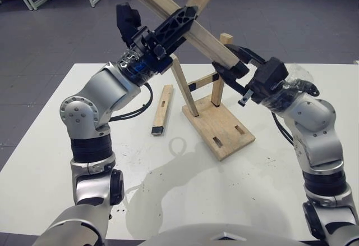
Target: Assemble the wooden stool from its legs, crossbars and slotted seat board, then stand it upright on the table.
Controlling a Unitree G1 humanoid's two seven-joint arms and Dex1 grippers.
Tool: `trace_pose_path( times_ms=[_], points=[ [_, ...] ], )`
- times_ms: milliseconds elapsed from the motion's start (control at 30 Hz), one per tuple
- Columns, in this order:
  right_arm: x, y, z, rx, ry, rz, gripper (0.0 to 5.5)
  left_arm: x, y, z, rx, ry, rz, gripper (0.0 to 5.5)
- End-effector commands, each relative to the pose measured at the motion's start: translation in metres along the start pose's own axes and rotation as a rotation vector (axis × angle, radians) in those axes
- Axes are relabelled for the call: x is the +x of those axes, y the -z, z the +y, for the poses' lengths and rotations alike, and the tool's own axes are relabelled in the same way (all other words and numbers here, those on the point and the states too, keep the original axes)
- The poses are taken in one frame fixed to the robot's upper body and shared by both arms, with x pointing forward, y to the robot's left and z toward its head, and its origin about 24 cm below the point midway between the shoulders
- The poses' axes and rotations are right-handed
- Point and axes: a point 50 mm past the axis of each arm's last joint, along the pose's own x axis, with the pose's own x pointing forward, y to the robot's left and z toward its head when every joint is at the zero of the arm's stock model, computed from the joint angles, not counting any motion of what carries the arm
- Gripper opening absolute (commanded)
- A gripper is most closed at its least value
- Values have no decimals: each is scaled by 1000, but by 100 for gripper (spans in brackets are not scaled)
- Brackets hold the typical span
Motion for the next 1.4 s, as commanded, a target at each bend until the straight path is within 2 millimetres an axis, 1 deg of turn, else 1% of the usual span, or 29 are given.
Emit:
trace_pose_path(
  times_ms=[33,100,133,233,300,367,433,533,633,767,867,1000,1100,1167,1233,1300,1400],
  points=[
    [-21,24,4,-127,-30,136,248,-8,-12,5,39,-56,-60,204],
    [-45,48,9,-156,-64,259,248,-12,-9,6,116,-93,-47,204],
    [-60,62,12,-151,-86,331,248,-15,-2,5,178,-115,-11,204],
    [-97,97,17,-130,-109,544,248,-20,26,9,292,-169,101,204],
    [-111,116,16,-123,-87,671,248,-21,46,15,333,-187,139,204],
    [-116,128,16,-108,-76,742,248,-24,66,23,387,-191,184,204],
    [-118,137,20,-84,-76,776,248,-32,87,36,454,-189,251,204],
    [-121,151,24,-66,-89,837,248,-44,109,54,447,-195,300,204],
    [-122,164,31,-44,-115,877,248,-50,127,68,461,-171,369,204],
    [-116,166,40,-18,-155,850,248,-54,139,82,523,-159,439,204],
    [-113,163,47,-2,-189,826,248,-57,143,90,576,-170,477,204],
    [-114,162,54,14,-220,821,248,-62,135,100,616,-198,525,204],
    [-114,161,55,17,-220,819,248,-70,128,108,662,-231,655,204],
    [-111,160,56,20,-213,811,248,-80,130,116,738,-273,820,204],
    [-108,155,55,23,-203,792,248,-94,138,125,787,-341,947,204],
    [-105,150,53,29,-178,774,248,-108,149,130,790,-408,1031,204],
    [-98,139,52,45,-145,743,248,-129,169,138,784,-481,1112,204]
  ],
)
